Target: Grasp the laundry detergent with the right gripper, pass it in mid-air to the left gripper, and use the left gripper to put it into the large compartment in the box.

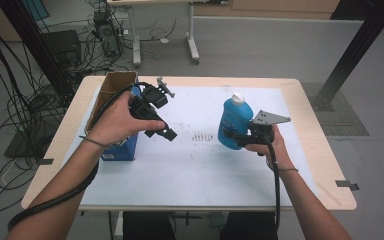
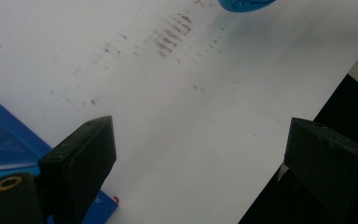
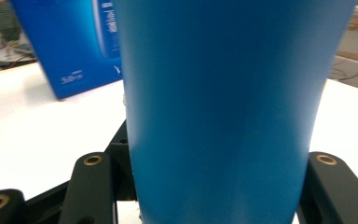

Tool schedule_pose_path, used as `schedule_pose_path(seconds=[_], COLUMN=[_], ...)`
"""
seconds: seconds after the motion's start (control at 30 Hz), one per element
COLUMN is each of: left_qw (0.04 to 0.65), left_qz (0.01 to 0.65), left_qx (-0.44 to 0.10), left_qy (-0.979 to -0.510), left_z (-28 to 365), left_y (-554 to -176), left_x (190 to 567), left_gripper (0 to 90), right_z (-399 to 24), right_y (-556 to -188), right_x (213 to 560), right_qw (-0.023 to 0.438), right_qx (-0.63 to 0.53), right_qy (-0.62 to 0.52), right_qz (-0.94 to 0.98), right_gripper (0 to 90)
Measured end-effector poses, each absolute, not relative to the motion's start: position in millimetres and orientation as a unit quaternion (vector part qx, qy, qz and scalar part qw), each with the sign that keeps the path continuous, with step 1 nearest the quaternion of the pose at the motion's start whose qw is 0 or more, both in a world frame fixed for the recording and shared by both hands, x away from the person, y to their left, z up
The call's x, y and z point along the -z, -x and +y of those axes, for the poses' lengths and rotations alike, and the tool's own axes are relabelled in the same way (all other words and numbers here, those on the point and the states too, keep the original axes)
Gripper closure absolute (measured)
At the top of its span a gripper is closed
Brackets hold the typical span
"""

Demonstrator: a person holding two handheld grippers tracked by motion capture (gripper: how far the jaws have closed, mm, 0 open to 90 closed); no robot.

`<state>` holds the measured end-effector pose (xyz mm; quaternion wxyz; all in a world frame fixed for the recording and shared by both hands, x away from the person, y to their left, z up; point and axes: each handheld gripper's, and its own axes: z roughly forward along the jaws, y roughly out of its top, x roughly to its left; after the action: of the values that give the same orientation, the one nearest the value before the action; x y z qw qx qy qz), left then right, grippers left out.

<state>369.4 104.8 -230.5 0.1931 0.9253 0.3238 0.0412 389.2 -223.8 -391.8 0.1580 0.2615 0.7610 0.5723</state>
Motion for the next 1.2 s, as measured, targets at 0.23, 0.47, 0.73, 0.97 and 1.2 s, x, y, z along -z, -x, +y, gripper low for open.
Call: schedule_pose_path(seconds=[0.23,0.47,0.73,0.97,1.2], left_qw=[0.193,0.192,0.184,0.166,0.144], left_qz=[0.309,0.295,0.253,0.212,0.167], left_qx=[-0.041,-0.032,-0.025,-0.024,-0.019], left_qy=[-0.93,-0.935,-0.949,-0.963,-0.975], left_z=[101.7,100.7,97.6,92.8,83.2], left_y=[-370.9,-370.6,-370.4,-369.2,-366.5], left_x=[220.7,220.2,212.7,203.6,194.9], left_gripper=[9.4,9.3,9.4,9.4,9.5], right_z=[-219.1,-213.5,-208.5,-203.9,-196.0], right_y=[-384.0,-379.2,-373.3,-371.3,-368.2], right_x=[381.6,375.7,367.7,362.4,356.2], right_qw=[0.123,0.096,0.074,0.045,0.03], right_qx=[-0.58,-0.587,-0.586,-0.59,-0.582], right_qy=[-0.236,-0.216,-0.187,-0.158,-0.131], right_qz=[0.77,0.775,0.785,0.79,0.802], right_gripper=[43.2,43.2,43.2,43.2,43.1])
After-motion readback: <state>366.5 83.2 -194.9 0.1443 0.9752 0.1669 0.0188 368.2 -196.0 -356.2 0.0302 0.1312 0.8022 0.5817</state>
